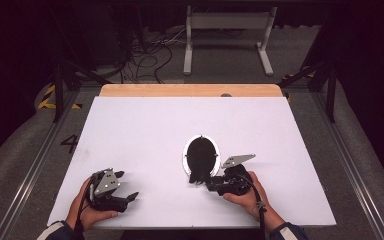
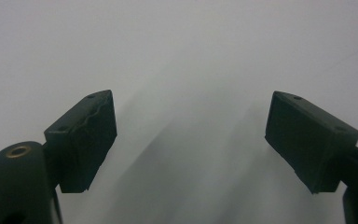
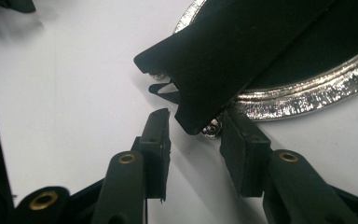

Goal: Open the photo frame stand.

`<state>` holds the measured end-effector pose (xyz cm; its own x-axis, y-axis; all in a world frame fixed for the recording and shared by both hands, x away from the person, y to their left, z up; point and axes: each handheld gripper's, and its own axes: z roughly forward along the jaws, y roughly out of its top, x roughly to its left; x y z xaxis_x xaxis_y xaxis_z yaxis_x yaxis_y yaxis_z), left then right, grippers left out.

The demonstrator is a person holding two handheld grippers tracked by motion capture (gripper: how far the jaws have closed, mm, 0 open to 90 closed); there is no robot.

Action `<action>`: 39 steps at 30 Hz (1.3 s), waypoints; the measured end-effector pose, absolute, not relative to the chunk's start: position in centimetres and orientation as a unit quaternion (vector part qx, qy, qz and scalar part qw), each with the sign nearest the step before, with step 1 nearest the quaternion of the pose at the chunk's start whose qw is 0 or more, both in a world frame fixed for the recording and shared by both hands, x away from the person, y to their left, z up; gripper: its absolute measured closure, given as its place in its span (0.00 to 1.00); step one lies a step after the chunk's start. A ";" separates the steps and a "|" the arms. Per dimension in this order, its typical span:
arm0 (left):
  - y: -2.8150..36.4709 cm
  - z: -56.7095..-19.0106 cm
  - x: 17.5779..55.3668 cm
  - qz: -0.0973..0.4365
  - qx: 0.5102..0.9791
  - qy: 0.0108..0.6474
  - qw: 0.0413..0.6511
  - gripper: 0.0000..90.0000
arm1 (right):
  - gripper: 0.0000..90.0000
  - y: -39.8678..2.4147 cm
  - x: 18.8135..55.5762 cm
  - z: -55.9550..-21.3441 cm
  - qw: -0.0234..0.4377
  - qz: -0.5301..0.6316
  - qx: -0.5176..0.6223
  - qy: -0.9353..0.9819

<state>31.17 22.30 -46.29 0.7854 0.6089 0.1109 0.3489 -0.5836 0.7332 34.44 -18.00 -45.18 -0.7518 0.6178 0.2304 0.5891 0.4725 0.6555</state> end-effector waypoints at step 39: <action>12.7 -46.0 40.4 0.042 0.858 0.264 0.439 0.20 | 0.69 -19.3 38.5 -47.5 -0.177 0.517 0.486 0.682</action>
